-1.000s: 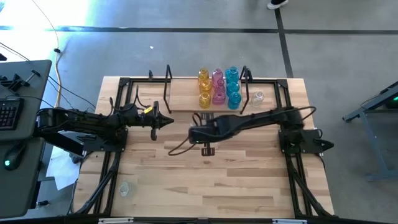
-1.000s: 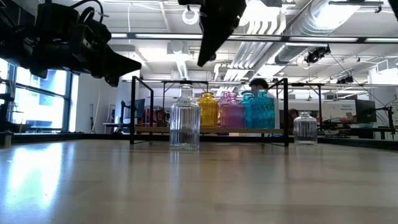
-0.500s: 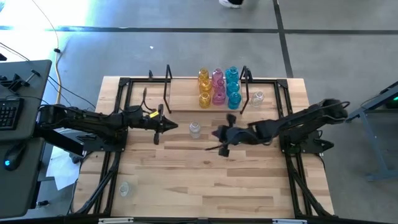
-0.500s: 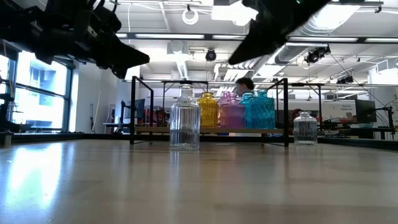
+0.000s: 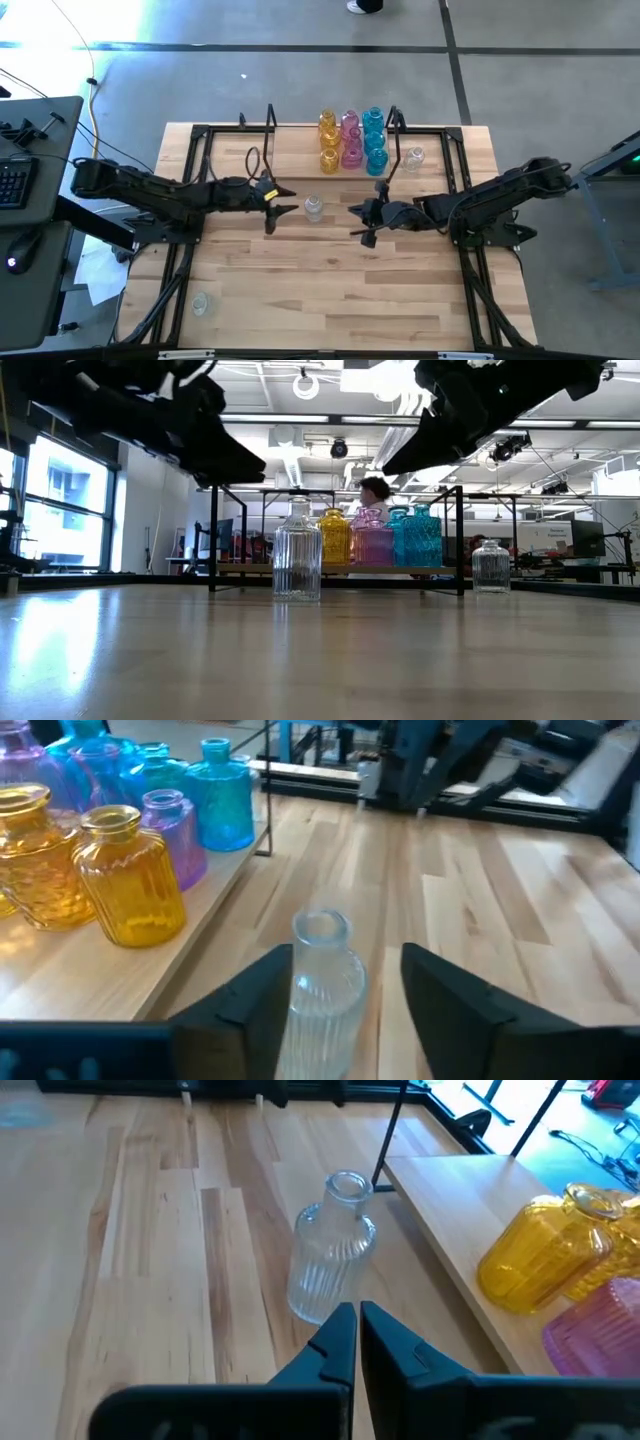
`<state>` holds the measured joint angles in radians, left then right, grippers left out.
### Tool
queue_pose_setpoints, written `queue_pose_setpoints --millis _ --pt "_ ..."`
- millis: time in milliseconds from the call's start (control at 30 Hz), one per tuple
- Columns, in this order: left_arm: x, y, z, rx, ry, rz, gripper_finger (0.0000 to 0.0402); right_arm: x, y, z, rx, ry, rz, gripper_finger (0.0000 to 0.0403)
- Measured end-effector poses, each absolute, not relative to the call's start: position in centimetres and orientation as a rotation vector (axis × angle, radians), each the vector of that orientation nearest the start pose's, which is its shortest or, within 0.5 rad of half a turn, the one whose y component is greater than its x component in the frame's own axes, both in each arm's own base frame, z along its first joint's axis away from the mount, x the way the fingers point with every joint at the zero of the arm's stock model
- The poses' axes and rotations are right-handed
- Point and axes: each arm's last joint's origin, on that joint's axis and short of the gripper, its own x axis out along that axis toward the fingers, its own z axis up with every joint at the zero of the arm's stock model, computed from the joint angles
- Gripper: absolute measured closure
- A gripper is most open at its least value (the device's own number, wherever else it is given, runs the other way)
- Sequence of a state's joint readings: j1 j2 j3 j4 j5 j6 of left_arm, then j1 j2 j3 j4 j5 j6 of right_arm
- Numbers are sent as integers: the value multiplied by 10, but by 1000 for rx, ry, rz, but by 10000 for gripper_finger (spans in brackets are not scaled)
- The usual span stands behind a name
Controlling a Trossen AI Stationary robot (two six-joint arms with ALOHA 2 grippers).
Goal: Sort vases onto shelf
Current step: Put the middle transparent vase on the shelf
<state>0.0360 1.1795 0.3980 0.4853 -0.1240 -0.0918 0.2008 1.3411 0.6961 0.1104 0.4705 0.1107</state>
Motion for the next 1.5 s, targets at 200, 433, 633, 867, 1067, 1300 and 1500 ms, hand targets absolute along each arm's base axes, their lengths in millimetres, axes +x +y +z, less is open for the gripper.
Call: queue_pose_setpoints --millis 200,433,633,867,1067,1300,1500 --pt "249 13 186 -84 353 188 165 270 41 214 -90 488 -285 403" --pt "266 15 187 -66 361 246 136 270 41 214 -98 490 -282 403" --pt "275 16 182 -80 406 233 135 270 41 214 -102 492 -282 403" --pt "286 19 181 -62 417 257 135 270 42 213 -107 494 -280 403" --pt "285 21 181 -64 429 225 138 269 41 213 -107 496 -280 403" --pt "288 23 174 -77 448 225 165 270 42 213 -108 496 -280 403" --pt "288 27 174 -95 442 241 189 270 42 213 -111 496 -278 403"
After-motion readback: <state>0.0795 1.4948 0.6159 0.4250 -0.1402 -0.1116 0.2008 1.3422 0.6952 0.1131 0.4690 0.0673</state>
